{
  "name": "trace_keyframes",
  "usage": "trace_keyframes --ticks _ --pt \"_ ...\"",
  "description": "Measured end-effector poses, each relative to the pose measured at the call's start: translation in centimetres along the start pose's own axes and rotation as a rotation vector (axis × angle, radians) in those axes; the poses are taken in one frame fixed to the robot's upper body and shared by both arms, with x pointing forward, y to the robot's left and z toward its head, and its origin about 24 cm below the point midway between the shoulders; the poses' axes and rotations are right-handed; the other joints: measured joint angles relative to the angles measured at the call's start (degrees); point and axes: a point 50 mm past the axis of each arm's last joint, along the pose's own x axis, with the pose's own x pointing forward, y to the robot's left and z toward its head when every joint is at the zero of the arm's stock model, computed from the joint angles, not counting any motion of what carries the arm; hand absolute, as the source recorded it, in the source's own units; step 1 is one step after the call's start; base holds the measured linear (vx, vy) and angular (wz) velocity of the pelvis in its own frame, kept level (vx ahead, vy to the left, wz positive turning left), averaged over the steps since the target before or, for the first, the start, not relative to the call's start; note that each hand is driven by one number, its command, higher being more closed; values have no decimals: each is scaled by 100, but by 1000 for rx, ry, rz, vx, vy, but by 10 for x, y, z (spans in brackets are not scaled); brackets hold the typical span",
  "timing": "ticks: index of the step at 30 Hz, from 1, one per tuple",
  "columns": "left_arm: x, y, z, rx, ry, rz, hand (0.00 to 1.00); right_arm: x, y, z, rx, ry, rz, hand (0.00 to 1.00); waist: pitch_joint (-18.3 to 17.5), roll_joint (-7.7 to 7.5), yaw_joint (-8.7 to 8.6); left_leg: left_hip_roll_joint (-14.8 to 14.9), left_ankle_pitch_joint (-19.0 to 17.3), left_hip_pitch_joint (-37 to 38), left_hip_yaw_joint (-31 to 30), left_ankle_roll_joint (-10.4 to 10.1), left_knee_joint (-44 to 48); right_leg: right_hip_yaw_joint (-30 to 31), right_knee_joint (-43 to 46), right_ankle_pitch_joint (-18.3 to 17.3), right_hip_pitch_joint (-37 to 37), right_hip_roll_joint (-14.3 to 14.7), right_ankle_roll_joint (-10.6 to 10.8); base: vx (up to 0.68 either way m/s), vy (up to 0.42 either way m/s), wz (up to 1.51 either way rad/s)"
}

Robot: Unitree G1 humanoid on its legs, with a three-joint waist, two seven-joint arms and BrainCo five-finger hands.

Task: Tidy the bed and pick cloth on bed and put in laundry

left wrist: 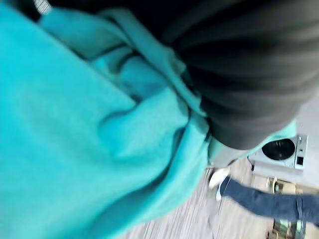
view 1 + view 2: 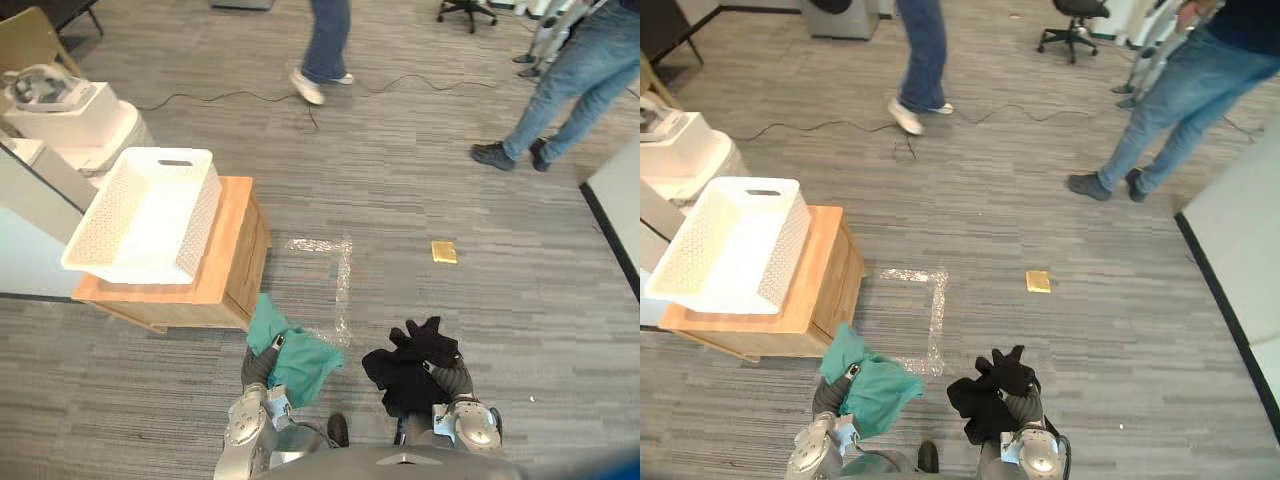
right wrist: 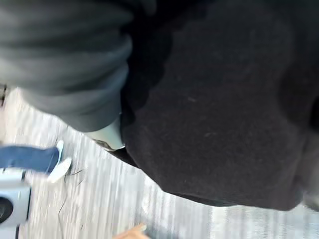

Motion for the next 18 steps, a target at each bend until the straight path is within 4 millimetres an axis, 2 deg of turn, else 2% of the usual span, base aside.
trace_keyframes --ticks 1,3,6,7,8,9,11,12,13,14,15,16,17,18 --pt "0 0 0 -2 0 1 100 2 1 3 0 -9 1 100 17 95 9 143 -87 121 -36 -149 -18 89 -903 419 -5 227 -53 374 -90 29" --pt "0 0 0 -1 -1 3 100 2 3 6 6 -20 7 100 20 114 9 256 -203 306 -68 -337 -29 144 -1714 953 -70 291 -5 344 -121 38" --pt "-4 4 -4 18 12 15 100 -1 13 5 31 -16 29 100 -80 -54 7 340 -495 602 -58 -770 -34 330 -1854 1331 -244 190 -76 431 -238 43" --pt "-8 6 -10 15 32 25 100 -7 18 3 32 -17 56 100 -140 -123 7 473 -758 804 -59 -944 -18 369 -1542 1677 -285 216 -161 480 -321 33" --pt "-9 5 -12 10 40 26 100 -8 17 5 27 -24 61 100 -138 -27 7 620 -835 890 -61 -991 17 271 -1285 1641 -305 302 -262 588 -410 34" --pt "-11 1 -15 -8 49 27 100 -7 18 7 18 -34 71 100 -188 114 10 849 -857 855 -29 -1022 219 100 -1077 1378 -303 428 -384 495 -363 33" --pt "-12 -2 -13 -7 38 14 100 -6 17 19 9 -88 82 100 -182 255 -9 1258 -755 272 99 -870 1652 -191 -1048 1063 -54 686 -637 478 -377 32" --pt "-12 -1 -11 -10 29 17 100 -7 16 23 2 -106 86 100 -171 280 -8 1365 -643 72 91 -791 2184 -227 -1095 1009 88 761 -695 457 -357 23" --pt "-12 -1 -7 -21 12 21 100 -8 15 30 -13 -139 95 100 -140 309 16 1600 -185 -367 66 -760 3250 -307 -1274 908 440 860 -796 513 -371 31" --pt "-11 0 -4 -29 1 22 100 -9 13 35 -22 -167 96 100 -103 325 16 1826 -88 -696 158 -801 4155 -413 -1467 800 819 898 -853 401 -269 35" --pt "-11 0 -3 -36 -2 23 100 -9 13 37 -24 -176 93 100 -82 321 15 1947 -89 -831 283 -797 4510 -463 -1560 752 1009 901 -871 352 -240 34" --pt "-11 0 -3 -38 -4 24 100 -9 13 38 -27 -180 92 100 -63 253 24 2175 -104 -1091 624 -775 4907 -495 -1764 694 1283 904 -906 357 -251 22" --pt "-11 0 -3 -38 -6 24 100 -7 13 40 -33 -188 91 100 -76 280 137 2346 -144 -1333 942 -721 5000 -517 -1943 631 1527 903 -908 284 -200 16" --pt "-11 -1 -3 -39 -6 23 100 -6 12 41 -34 -191 89 100 -81 298 163 2390 -184 -1439 1061 -697 4958 -542 -2029 593 1657 902 -922 316 -144 25"
